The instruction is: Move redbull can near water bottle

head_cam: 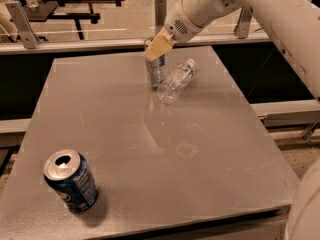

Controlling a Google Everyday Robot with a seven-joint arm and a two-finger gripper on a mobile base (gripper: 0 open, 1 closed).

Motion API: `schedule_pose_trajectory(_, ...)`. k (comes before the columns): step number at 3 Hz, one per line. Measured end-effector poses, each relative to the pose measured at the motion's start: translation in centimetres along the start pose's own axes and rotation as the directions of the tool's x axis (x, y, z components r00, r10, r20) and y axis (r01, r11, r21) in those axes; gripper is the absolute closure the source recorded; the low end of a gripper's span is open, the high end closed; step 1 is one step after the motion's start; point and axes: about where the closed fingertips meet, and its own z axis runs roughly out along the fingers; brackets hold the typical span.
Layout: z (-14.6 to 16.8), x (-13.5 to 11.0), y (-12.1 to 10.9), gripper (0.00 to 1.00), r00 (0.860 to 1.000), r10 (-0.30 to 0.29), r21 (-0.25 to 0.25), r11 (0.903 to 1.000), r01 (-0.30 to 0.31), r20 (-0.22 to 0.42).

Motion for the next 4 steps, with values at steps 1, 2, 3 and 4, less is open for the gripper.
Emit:
schedule_pose_trajectory(1, 0.39, 0.71, 0.24, 0.57, 1.0, 0.007, 0.002, 1.0, -0.007, 0.005)
schedule_pose_trajectory(2, 0.91, 1.29, 0.42, 0.25, 1.0, 0.009, -0.002, 1.0, -0.009, 0.014)
schedule_pose_trajectory(3, 1.08, 1.23, 0.51, 0.03, 1.0, 0.008, -0.006, 0.9999, -0.008, 0.012)
schedule_pose_trajectory(4, 1.21, 1.21, 0.57, 0.0, 1.0, 0.008, -0.008, 0.9999, -0.008, 0.011)
